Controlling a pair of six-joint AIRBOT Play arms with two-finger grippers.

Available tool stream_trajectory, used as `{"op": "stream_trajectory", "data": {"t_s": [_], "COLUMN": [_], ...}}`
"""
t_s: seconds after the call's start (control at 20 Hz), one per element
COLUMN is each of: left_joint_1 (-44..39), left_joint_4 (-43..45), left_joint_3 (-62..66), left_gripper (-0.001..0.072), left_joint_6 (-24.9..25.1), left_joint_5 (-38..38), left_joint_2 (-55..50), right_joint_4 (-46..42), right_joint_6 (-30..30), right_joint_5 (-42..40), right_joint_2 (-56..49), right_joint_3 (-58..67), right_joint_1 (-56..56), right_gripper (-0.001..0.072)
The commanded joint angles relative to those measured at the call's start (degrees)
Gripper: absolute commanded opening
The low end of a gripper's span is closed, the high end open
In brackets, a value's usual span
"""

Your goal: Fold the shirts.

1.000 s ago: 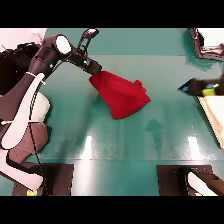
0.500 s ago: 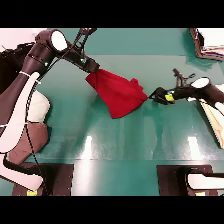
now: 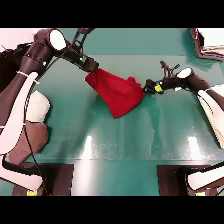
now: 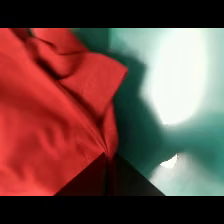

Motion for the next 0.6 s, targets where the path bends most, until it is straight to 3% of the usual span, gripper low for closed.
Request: {"op": "stream_trajectory", "data": {"t_s": [0.0, 0.45, 0.55], "left_joint_1": [0.0, -0.2, -0.2], "left_joint_4": [1.6, -0.3, -0.4], "left_joint_3": [0.4, 0.4, 0.4], "left_gripper": [0.0019, 0.0019, 0.0019], "left_joint_6": [-1.3, -2.8, -5.3], "left_joint_5": [3.1, 3.8, 4.4], "left_joint_2": [5.8, 37.9, 42.2], "right_joint_4": [-3.9, -16.2, -18.4], "right_joint_6": [-0.9, -0.7, -0.4], "right_joint_5": [0.5, 14.4, 15.0], "right_joint_2": [5.9, 33.9, 37.9], "right_joint_3": [6.8, 27.9, 30.9], "right_joint_1": [-0.3, -3.5, -3.5], "right_gripper": [0.0016, 0.0015, 0.0016]}}
